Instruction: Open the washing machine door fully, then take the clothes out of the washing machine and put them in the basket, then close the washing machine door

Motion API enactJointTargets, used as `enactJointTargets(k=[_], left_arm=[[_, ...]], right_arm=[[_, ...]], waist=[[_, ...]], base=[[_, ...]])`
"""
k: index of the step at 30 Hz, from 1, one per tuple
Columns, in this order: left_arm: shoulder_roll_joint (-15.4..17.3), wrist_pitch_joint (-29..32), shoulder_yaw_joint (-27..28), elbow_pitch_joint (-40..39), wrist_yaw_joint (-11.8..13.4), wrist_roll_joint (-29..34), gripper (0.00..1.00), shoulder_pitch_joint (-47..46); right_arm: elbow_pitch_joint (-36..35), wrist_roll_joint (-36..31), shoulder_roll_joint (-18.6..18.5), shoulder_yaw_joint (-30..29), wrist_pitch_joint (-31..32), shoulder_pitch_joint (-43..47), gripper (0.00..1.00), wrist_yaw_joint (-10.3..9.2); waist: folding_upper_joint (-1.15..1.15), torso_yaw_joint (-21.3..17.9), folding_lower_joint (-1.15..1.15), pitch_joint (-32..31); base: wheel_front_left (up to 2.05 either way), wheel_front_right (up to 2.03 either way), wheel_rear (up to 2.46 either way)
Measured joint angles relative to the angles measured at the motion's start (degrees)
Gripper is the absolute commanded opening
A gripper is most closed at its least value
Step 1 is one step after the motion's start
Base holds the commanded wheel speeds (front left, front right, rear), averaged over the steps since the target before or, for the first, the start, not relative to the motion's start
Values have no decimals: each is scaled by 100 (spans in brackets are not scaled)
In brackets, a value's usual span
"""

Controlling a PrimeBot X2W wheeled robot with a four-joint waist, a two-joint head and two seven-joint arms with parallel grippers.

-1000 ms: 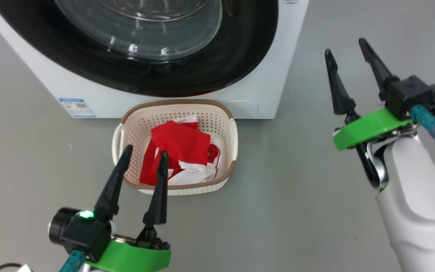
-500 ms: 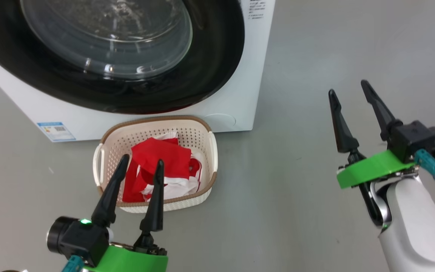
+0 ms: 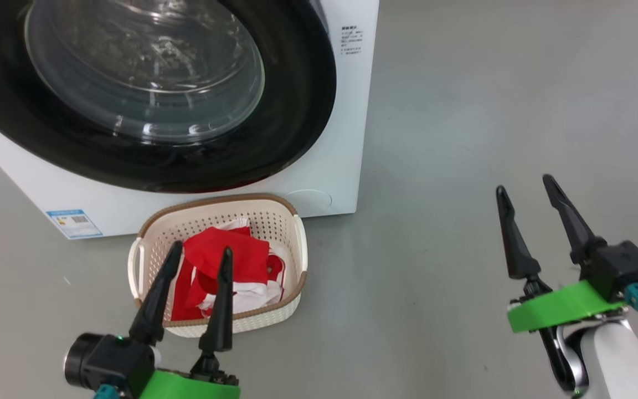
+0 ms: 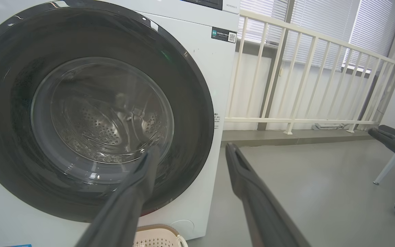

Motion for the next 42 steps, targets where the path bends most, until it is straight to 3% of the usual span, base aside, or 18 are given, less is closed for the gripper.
enactJointTargets(k=[27, 42], left_arm=[[30, 1, 289, 152, -58, 453, 100, 692], [29, 1, 326, 162, -92, 454, 100, 736]], right_arm=[[-1244, 90, 74, -234, 0, 1690, 100, 0], [-1334, 90, 97, -349, 0, 1816, 100, 1]], waist=[[0, -12, 0, -525], [0, 30, 0, -589]], base=[[0, 0, 0], [0, 0, 0]])
